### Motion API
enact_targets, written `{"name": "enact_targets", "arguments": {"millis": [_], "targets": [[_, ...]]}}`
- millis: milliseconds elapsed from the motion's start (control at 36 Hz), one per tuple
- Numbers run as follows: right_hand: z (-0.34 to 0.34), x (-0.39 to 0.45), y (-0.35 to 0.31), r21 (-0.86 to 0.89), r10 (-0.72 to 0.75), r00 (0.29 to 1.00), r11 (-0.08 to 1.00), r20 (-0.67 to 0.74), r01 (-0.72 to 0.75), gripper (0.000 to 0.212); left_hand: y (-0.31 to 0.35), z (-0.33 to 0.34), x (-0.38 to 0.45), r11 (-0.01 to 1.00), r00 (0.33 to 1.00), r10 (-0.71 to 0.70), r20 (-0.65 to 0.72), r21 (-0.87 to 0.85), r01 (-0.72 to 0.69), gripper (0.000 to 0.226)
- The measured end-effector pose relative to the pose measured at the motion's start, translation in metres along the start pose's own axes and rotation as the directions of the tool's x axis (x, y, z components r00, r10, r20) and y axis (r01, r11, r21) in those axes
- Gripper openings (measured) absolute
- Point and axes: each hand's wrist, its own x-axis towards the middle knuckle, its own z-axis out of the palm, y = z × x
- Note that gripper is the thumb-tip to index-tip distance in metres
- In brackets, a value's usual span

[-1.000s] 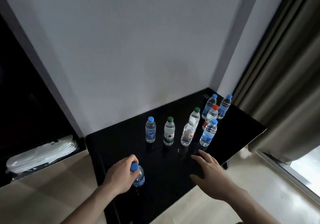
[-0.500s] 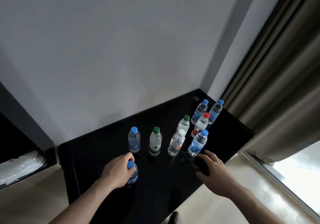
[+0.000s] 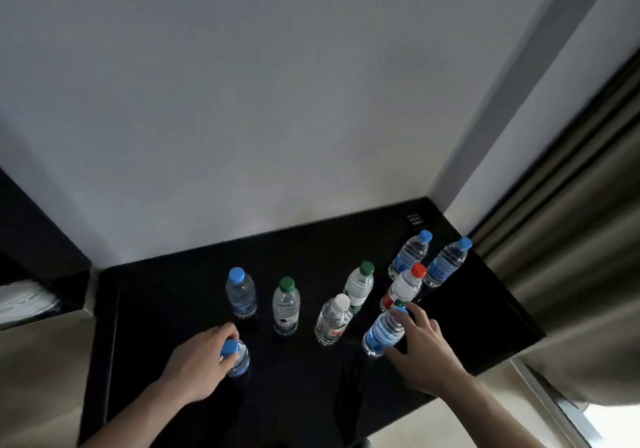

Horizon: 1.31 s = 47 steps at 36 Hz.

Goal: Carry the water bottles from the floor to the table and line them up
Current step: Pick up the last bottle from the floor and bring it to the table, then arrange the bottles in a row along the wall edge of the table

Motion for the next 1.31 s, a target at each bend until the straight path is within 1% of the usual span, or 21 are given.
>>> {"name": "enact_targets", "arguments": {"millis": [139, 222, 361, 417, 472, 528, 583, 694, 806, 861, 917, 1028, 1111, 1250, 1306], "targets": [[-0.007, 0.024, 0.031, 0.012, -0.125, 0.989, 0.992, 0.085, 0.125, 0.07, 0.025, 0.004, -0.001, 0.986, 0.986, -0.166, -0.022, 0.02, 0.166, 0.012], [-0.012, 0.036, 0.045, 0.033, -0.209, 0.969, 0.978, 0.132, 0.206, 0.069, 0.04, 0.002, -0.004, 0.962, 0.964, -0.266, -0.021, 0.062, 0.266, 0.025], [-0.019, 0.052, 0.061, 0.079, -0.341, 0.924, 0.94, 0.175, 0.332, 0.065, 0.068, -0.002, -0.011, 0.897, 0.902, -0.431, 0.002, 0.108, 0.428, 0.055], [-0.021, 0.057, 0.065, 0.104, -0.37, 0.91, 0.929, 0.189, 0.357, 0.064, 0.079, -0.006, -0.014, 0.874, 0.878, -0.479, -0.008, 0.093, 0.477, 0.061], [-0.023, 0.061, 0.068, 0.126, -0.389, 0.9, 0.92, 0.197, 0.37, 0.064, 0.091, -0.012, -0.016, 0.867, 0.869, -0.492, -0.043, 0.06, 0.494, 0.062], [-0.025, 0.065, 0.071, 0.148, -0.402, 0.893, 0.914, 0.202, 0.378, 0.064, 0.107, -0.019, -0.015, 0.881, 0.878, -0.47, -0.096, 0.006, 0.472, 0.058], [-0.027, 0.068, 0.074, 0.172, -0.406, 0.892, 0.91, 0.196, 0.377, 0.063, 0.124, -0.028, -0.01, 0.908, 0.894, -0.418, -0.162, -0.061, 0.414, 0.051], [-0.035, 0.072, 0.086, 0.219, -0.385, 0.912, 0.911, 0.141, 0.35, 0.059, 0.159, -0.043, 0.011, 0.97, 0.936, -0.237, -0.26, -0.126, 0.21, 0.037], [-0.054, 0.075, 0.109, 0.204, -0.343, 0.938, 0.923, 0.05, 0.326, 0.057, 0.2, -0.053, 0.04, 0.986, 0.952, -0.106, -0.287, -0.154, 0.063, 0.027], [-0.067, 0.077, 0.121, 0.22, -0.321, 0.947, 0.924, 0.0, 0.314, 0.055, 0.22, -0.055, 0.051, 0.985, 0.953, -0.052, -0.299, -0.172, 0.0, 0.026], [-0.082, 0.081, 0.134, 0.23, -0.29, 0.956, 0.928, -0.048, 0.294, 0.053, 0.24, -0.057, 0.063, 0.987, 0.952, -0.001, -0.307, -0.151, -0.047, 0.026], [-0.109, 0.102, 0.161, 0.215, -0.204, 0.972, 0.95, -0.114, 0.225, 0.053, 0.274, -0.061, 0.089, 0.987, 0.955, 0.066, -0.288, -0.122, -0.105, 0.026], [-0.124, 0.125, 0.181, 0.22, -0.161, 0.977, 0.957, -0.142, 0.189, 0.055, 0.296, -0.062, 0.112, 0.987, 0.961, 0.088, -0.261, -0.108, -0.119, 0.027], [-0.138, 0.171, 0.21, 0.224, -0.142, 0.978, 0.959, -0.154, 0.175, 0.053, 0.331, -0.057, 0.153, 0.992, 0.971, 0.086, -0.225, -0.075, -0.105, 0.029], [-0.141, 0.191, 0.221, 0.215, -0.159, 0.976, 0.958, -0.149, 0.188, 0.055, 0.347, -0.053, 0.172, 0.994, 0.973, 0.072, -0.219, -0.07, -0.089, 0.031]]}}
